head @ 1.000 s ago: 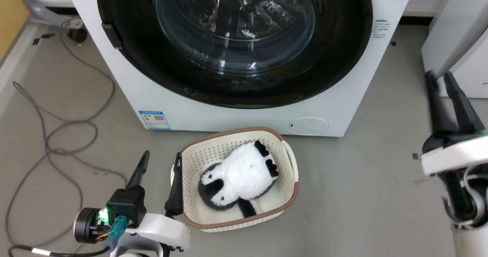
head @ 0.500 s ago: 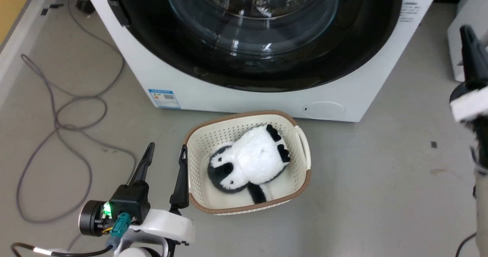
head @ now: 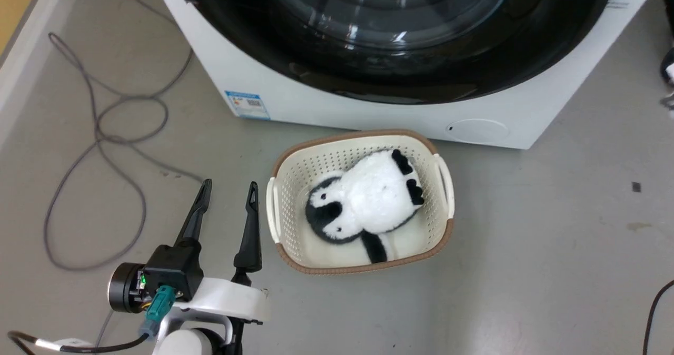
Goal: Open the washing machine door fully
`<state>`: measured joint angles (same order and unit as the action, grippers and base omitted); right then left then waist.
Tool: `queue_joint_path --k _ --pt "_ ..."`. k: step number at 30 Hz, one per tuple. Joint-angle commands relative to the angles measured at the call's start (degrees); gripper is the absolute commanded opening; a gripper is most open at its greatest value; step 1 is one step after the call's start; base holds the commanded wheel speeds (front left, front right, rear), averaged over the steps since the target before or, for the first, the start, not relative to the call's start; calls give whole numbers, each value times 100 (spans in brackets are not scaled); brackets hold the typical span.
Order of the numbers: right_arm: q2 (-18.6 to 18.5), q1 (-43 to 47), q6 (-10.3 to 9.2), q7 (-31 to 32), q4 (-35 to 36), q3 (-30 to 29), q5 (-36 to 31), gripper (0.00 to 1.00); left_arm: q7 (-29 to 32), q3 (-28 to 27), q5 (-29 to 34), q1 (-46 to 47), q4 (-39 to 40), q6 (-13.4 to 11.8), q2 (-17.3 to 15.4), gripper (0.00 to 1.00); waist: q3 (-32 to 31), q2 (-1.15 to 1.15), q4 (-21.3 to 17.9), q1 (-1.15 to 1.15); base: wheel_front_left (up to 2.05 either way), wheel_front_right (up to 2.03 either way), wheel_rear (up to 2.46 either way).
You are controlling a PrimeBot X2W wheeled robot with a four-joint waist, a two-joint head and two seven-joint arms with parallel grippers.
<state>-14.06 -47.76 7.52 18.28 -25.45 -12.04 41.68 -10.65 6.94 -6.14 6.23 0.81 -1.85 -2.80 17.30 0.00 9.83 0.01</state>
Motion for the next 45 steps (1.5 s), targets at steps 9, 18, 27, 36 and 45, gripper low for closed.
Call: queue_joint_path --k 9,18,27,36,45 --pt "-195 -988 -2 404 -807 -226 339 0 -150 184 -135 201 36 -57 -6 100 332 0 227 -1 0 0 0" --pt "-438 -1931 -3 1109 -1713 -427 585 0 -258 284 -208 282 48 -104 -7 100 585 0 402 -1 0 0 0" --pt "-414 -2549 -3 2131 -2261 -468 1016 0 -365 354 -281 361 46 -132 -8 100 799 0 542 -1 0 0 0" --pt "-271 -2795 -3 2904 -2601 -694 1327 0 -435 480 -355 433 50 -176 -8 100 911 0 663 -1 0 0 0" --pt "-237 -2315 -3 3104 -2420 -829 1128 0 -435 459 -339 330 -5 -183 -8 100 702 0 655 -1 0 0 0"
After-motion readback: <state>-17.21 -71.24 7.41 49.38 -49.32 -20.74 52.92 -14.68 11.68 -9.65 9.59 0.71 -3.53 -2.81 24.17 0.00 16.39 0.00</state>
